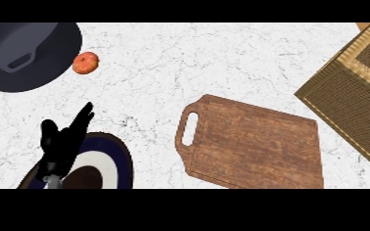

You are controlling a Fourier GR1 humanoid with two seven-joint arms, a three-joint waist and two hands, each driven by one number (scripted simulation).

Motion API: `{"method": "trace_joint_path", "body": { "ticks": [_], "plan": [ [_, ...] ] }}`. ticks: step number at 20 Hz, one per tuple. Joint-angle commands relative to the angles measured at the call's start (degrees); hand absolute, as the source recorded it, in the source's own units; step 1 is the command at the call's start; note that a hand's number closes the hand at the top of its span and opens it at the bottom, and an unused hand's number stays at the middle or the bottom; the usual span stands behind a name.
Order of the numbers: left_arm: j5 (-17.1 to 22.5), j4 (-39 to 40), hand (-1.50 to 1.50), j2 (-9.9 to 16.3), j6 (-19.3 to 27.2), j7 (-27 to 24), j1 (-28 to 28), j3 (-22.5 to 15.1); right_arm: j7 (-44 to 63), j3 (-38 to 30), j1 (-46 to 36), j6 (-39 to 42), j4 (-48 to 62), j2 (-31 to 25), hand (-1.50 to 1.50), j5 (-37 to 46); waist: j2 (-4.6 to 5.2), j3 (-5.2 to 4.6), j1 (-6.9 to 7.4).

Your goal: Pick the cupcake from the cutting board and place it in the basket

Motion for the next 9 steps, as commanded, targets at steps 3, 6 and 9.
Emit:
{"method": "trace_joint_path", "body": {
  "ticks": [3,6,9],
  "plan": [
    [0.1,3.5,0.0,-1.9,-0.2,3.0,2.9,-1.5,3.1,-3.1,-5.4,5.0,11.7,-1.1,-1.5,-1.6,0.78,-0.61,-0.08],
    [-0.4,4.5,0.0,-1.6,-0.4,1.5,2.0,-1.2,3.5,-4.1,-8.4,3.8,15.8,-2.3,-1.5,-0.8,1.12,-0.57,0.46],
    [0.0,2.8,0.0,-1.3,0.2,3.8,0.9,-0.5,0.6,-4.4,-6.8,7.7,19.1,-5.4,-1.5,0.1,1.14,-0.4,-0.16]
  ]
}}
